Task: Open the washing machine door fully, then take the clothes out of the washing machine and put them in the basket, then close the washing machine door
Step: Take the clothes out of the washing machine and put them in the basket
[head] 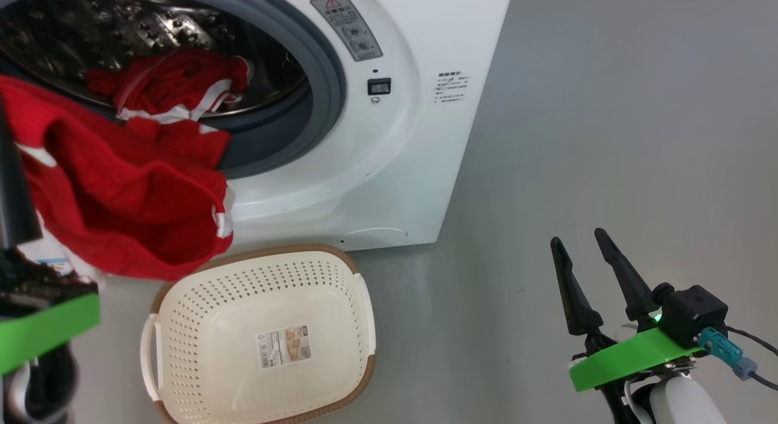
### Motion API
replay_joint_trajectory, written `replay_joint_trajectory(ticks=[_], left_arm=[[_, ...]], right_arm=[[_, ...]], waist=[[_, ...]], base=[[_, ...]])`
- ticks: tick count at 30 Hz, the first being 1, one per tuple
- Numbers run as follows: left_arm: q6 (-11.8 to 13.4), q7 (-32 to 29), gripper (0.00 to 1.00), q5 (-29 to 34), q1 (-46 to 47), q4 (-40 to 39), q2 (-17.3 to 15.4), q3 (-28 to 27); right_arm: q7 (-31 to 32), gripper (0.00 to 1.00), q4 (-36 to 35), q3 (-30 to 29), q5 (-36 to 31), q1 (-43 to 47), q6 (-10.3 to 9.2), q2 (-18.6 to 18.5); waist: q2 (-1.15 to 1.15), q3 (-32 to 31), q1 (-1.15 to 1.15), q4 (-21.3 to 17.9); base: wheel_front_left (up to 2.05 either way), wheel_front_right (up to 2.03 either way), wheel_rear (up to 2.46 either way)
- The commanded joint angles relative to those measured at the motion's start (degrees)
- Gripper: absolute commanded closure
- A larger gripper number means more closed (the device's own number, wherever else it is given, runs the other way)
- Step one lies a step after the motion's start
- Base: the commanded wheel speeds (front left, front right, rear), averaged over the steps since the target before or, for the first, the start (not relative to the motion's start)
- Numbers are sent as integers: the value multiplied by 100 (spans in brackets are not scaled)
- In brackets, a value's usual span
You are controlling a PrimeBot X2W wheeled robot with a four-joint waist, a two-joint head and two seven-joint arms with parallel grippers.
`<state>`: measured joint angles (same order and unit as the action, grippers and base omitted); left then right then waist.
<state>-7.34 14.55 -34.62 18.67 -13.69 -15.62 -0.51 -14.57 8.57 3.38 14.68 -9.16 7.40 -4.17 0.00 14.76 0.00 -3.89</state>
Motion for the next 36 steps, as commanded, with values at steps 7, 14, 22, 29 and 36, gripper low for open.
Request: replay_joint_trajectory(ticks=[7, 14, 22, 29, 36], left_arm=[[-14, 45, 100, 163, -413, -320, -40, -40], [-14, 45, 100, 61, -767, 514, 75, 288], [-14, 45, 100, 19, -652, 1887, 124, 758], [-14, 45, 100, -26, -164, 3355, -40, 1361], [-14, 45, 100, -159, 288, 4245, -170, 1777]], right_arm=[[-43, 0, -152, 189, 18, 47, 9, -34], [-43, 0, -179, 222, 16, -42, 9, 5], [-43, 0, -225, 209, -24, -134, 9, 54], [-43, 0, -264, 272, -59, -267, 9, 103], [-43, 0, -331, 354, -58, -398, 9, 125]], waist=[[0, 58, 0, -1], [0, 245, 0, -72], [0, 487, 0, -132], [0, 834, 0, -250], [0, 1276, 0, -403]], base=[[0, 0, 0], [0, 0, 0], [0, 0, 0], [0, 0, 0], [0, 0, 0]])
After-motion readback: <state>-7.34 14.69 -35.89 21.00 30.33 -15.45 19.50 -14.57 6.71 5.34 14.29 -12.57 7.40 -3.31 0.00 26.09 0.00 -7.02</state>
